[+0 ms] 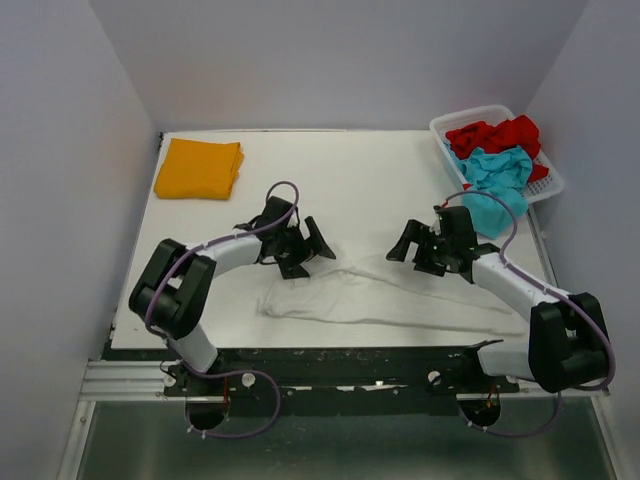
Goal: Fold and stack the t-shirts
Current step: Rotate the tshirt 90 degrees
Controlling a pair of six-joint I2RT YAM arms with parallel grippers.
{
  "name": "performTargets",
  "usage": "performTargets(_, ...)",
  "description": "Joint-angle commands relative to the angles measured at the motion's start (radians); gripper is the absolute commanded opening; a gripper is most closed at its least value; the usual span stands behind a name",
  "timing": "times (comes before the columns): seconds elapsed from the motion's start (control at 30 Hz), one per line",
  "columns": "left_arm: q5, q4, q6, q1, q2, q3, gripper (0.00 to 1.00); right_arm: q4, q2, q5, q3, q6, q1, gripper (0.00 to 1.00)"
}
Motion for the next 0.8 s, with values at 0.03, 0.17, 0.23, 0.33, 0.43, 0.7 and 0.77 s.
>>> performTargets(0.03, -0.065, -0.225, 0.100, 0.053, 0.216, 0.278, 0.98, 0.060, 0.022, -0.013, -0.012, 0.052, 0.002, 1.00)
performTargets(0.17, -0.058, -0.366, 0.128, 0.052, 0.389, 0.529, 0.98, 0.047, 0.034, -0.003, 0.002, 0.045, 0.002, 1.00)
performTargets(0.23, -0.025, -0.415, 0.148, 0.054, 0.469, 0.644, 0.98, 0.006, 0.018, 0.091, 0.015, 0.043, 0.002, 1.00)
performTargets(0.33, -0.013, -0.511, 0.178, 0.055, 0.523, 0.800, 0.99, -0.097, -0.006, 0.269, 0.053, 0.079, 0.002, 1.00)
performTargets(0.43, -0.017, -0.557, 0.202, 0.057, 0.534, 0.884, 0.99, -0.187, -0.015, 0.419, 0.079, 0.097, 0.000, 1.00)
performTargets(0.7, 0.109, -0.700, 0.221, 0.060, 0.763, 1.238, 0.99, -0.222, -0.072, 0.400, 0.040, 0.047, 0.000, 1.00)
performTargets(0.77, 0.086, -0.635, 0.221, 0.053, 0.711, 1.188, 0.99, -0.163, -0.103, 0.317, 0.040, -0.043, 0.002, 1.00)
